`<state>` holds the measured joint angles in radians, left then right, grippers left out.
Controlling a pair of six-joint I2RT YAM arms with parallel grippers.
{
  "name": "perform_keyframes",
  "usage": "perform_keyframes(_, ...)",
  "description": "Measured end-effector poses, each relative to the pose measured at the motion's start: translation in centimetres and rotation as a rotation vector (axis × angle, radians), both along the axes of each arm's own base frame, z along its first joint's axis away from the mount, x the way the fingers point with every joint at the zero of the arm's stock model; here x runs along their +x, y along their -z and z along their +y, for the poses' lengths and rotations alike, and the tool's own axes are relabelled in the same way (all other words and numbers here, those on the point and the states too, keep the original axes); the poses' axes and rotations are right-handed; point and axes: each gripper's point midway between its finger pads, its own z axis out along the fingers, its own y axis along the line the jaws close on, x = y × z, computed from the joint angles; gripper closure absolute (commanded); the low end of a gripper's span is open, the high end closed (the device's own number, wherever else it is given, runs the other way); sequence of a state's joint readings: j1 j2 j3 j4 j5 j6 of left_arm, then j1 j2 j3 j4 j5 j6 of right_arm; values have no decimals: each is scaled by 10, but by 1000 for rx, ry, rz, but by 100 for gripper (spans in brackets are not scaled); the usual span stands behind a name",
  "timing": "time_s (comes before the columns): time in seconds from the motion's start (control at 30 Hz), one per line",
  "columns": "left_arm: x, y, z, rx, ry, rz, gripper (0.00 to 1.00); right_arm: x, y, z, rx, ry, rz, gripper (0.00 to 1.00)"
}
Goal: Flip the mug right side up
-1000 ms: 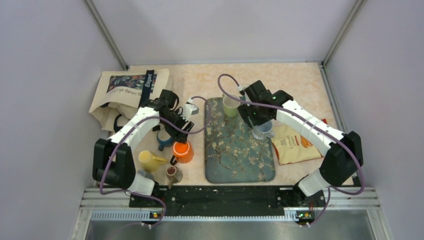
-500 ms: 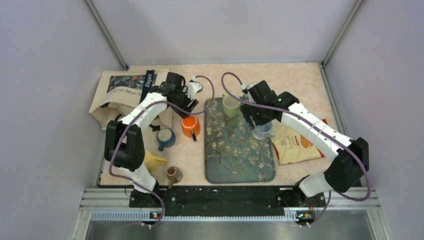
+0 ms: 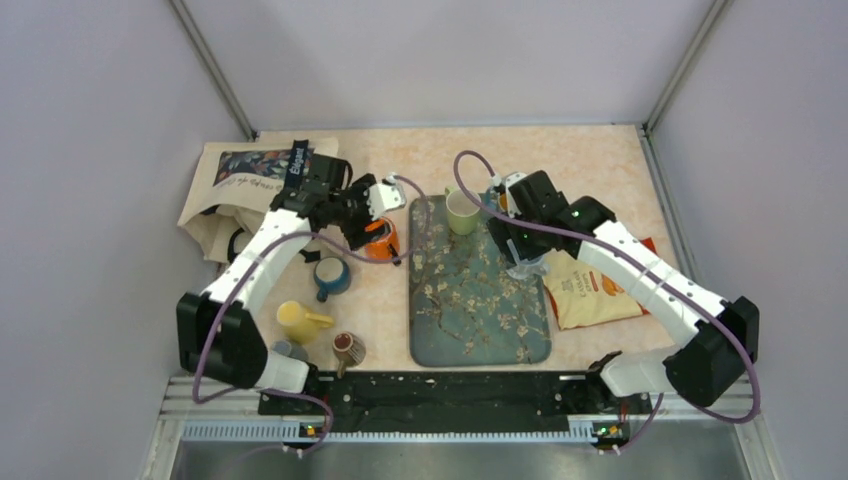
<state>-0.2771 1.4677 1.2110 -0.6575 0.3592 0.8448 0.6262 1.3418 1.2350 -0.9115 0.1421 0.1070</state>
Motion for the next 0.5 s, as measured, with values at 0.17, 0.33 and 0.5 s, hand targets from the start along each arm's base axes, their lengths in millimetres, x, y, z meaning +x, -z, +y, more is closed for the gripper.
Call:
perform_keyframes(0.17,-41,-20,-25,31,384,-105,21,-6,-4,-2,54,-6,-8,21)
perform_keyframes(0.33,-55,27,-51,157,618,-37,25,-1,-9,2,104,-5,-22,21)
perform_keyframes(0.5,-63,71,-60,288,755,54,35,-3,-3,3,121,-10,-8,21)
